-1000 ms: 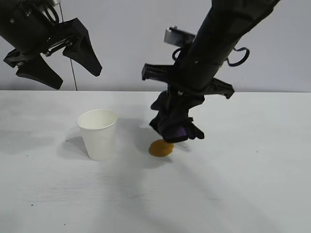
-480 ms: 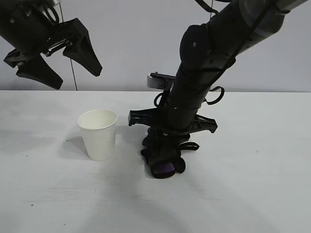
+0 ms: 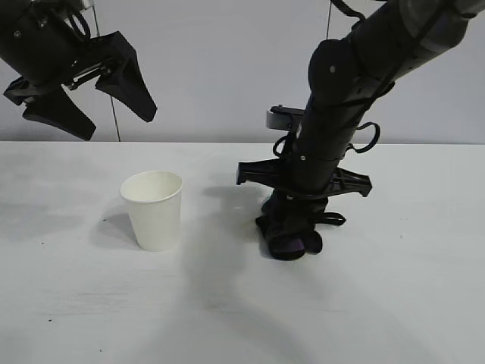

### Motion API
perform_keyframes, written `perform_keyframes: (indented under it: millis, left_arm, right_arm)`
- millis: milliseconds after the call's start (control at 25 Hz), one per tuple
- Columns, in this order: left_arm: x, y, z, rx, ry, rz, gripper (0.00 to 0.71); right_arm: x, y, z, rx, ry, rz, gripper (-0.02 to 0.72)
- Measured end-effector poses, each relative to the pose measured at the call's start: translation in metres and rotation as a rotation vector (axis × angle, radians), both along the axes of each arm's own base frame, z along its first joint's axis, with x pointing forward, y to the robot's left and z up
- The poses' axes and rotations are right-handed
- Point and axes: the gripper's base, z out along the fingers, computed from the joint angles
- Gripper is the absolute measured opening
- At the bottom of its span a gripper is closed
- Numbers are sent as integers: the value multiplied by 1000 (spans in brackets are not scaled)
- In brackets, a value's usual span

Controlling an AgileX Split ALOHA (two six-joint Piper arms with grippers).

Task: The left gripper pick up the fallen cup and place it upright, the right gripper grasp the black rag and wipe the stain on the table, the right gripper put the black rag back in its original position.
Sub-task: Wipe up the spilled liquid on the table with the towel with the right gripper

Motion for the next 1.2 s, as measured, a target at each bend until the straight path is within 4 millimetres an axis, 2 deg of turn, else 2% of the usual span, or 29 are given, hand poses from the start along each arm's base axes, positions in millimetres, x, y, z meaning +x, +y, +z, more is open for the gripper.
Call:
perform_keyframes:
  millis: [160,280,440,680,800,1040,1200]
  left_arm:
    - [0,0,0,0,0,0,694]
    - [0,0,0,0,0,0,694]
    - [0,0,0,0,0,0,694]
    - [0,0,0,0,0,0,694]
    - [0,0,0,0,0,0,694]
    - [0,0,0,2,0,-1,694]
    - [0,0,0,2,0,-1,694]
  right_arm:
    - [-12,29,4,38,2,52,96]
    - [-13,34,5,51,-14,58,96]
    - [0,15,-4,42,-7,5,96]
    - [27,-44,-4,24,-14,-129,96]
    - [34,-68,-4,0,-5,-168,96]
    - [34,-76,2,-31,-4,-162,96]
    - [31,-78,21,-33,-16,-160,96]
